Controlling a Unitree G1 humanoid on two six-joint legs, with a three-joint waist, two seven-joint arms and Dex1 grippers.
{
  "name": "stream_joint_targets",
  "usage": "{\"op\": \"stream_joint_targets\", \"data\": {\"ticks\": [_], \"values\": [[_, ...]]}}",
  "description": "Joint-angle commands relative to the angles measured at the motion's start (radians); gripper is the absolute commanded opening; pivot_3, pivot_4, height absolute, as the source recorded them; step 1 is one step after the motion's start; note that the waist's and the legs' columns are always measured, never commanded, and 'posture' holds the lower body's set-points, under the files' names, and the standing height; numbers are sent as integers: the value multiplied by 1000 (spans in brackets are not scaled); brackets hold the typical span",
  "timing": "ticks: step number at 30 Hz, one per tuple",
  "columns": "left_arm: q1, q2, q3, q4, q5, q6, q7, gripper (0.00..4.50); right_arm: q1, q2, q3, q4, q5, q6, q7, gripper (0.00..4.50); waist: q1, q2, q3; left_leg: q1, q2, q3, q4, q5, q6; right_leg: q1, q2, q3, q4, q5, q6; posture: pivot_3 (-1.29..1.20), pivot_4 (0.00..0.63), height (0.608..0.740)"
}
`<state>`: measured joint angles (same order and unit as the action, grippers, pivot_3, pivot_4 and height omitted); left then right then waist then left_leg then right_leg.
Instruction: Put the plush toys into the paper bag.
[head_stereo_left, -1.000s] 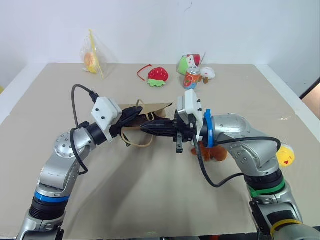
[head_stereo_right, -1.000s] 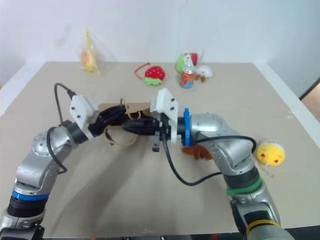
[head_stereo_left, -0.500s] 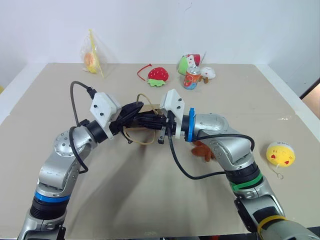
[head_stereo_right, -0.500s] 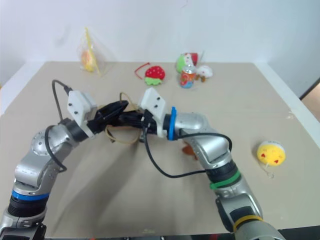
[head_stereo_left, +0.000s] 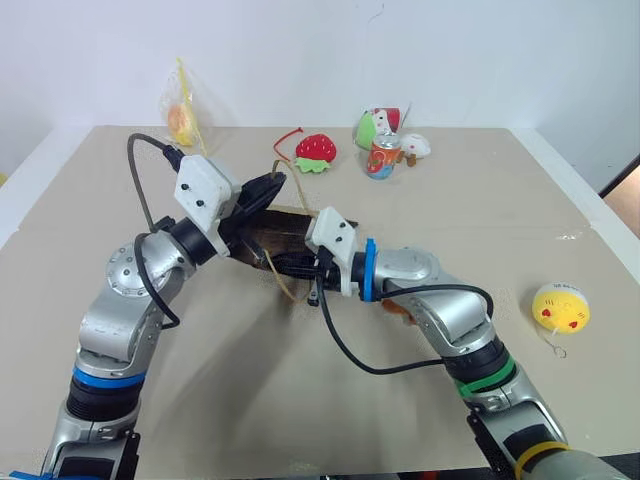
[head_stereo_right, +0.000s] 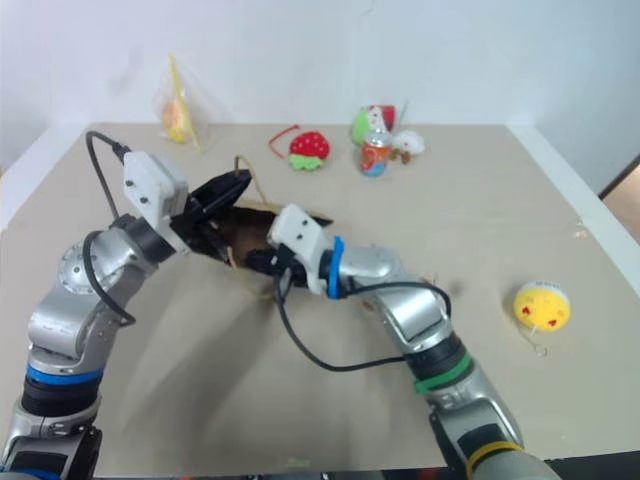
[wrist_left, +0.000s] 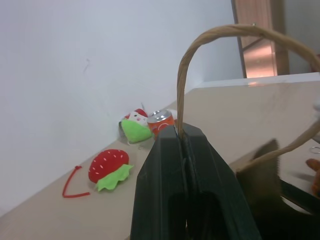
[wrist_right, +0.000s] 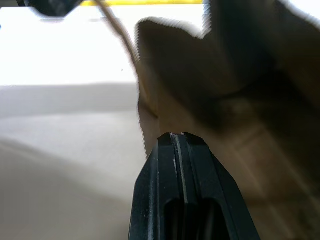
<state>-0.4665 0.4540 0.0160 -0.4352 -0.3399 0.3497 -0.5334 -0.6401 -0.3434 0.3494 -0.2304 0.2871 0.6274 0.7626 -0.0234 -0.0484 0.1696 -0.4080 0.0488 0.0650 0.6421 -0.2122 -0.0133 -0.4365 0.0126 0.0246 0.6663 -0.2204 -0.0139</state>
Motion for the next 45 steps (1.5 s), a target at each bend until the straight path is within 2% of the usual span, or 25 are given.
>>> {"op": "stream_joint_targets", "data": {"ticks": [1,10,14,25,39,45], "values": [[31,-5,-10,-36,18,-39,-2,0,21,-4,15,-42,-29,-2,-18,50,0,0,0,0,0,0,0,0,0,0,0,0,0,0,0,0,150,740],[230,-11,5,-124,37,-56,34,0,78,-2,68,39,-120,-65,-29,50,0,0,0,1,1,0,0,0,-1,0,0,0,0,0,-1,0,150,740],[274,-5,9,-139,32,-46,38,0,86,13,74,80,-133,-76,-26,50,0,0,0,1,1,0,0,1,-1,0,0,0,0,1,-1,0,150,740],[265,9,-4,-137,32,-37,25,0,90,24,97,194,-161,-54,15,50,0,0,0,1,1,0,-1,1,-1,0,0,0,0,1,-2,0,150,740],[146,-32,-10,-163,23,-97,38,0,95,30,70,198,-180,-56,-9,50,0,0,0,1,1,0,-1,1,-1,0,1,0,0,1,-1,0,150,740],[149,-38,-2,-197,-12,-90,38,0,97,33,66,190,-184,-61,-14,50,0,0,0,1,1,0,-1,1,-1,0,1,0,0,1,-1,0,150,740]]}}
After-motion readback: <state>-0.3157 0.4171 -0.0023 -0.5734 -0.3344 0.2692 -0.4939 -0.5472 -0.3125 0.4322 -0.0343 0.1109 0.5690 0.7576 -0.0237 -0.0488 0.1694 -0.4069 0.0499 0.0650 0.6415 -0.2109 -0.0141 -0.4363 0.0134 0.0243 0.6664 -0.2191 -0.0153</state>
